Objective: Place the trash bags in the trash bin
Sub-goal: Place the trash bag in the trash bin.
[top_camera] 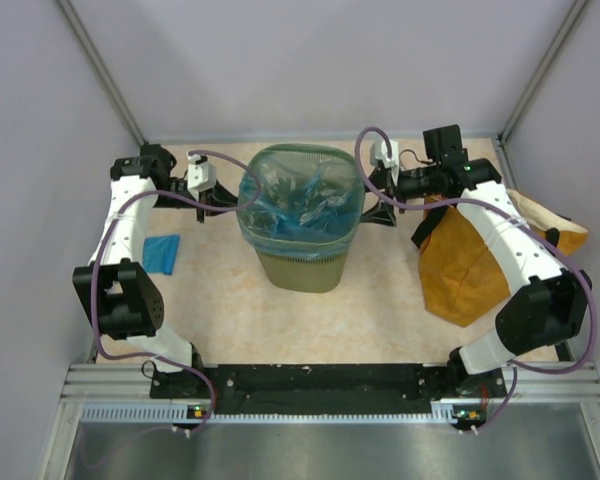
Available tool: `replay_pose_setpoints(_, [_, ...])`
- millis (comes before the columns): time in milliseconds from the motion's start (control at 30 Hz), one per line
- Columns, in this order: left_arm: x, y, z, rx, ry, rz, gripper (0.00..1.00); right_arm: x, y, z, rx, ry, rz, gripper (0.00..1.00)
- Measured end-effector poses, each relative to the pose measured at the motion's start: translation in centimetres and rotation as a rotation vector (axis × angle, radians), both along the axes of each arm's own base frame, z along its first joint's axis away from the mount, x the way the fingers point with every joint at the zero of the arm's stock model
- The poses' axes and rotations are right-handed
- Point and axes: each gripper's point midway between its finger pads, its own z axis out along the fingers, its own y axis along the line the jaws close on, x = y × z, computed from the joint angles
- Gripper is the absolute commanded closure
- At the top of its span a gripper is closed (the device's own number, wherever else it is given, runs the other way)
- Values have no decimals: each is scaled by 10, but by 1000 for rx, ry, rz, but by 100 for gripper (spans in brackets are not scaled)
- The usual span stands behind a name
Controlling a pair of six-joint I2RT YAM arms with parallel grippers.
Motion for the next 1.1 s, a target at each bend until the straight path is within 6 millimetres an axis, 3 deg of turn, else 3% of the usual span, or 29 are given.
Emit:
replay_pose_setpoints(133, [-1, 0, -1, 3, 13, 1, 100, -1, 1, 1, 10, 15, -2, 59])
replay_pose_setpoints(267, [-2, 0, -1, 10, 17, 4, 100, -1, 2, 3, 17, 29, -10, 100])
replay_pose_setpoints(667, [-4, 1, -1, 25, 36, 15, 100, 0, 1, 2, 18, 49, -30, 100])
replay_pose_setpoints(1100, [-21, 0, -16, 35, 127, 28, 100, -11, -7, -31, -15, 82, -77, 100])
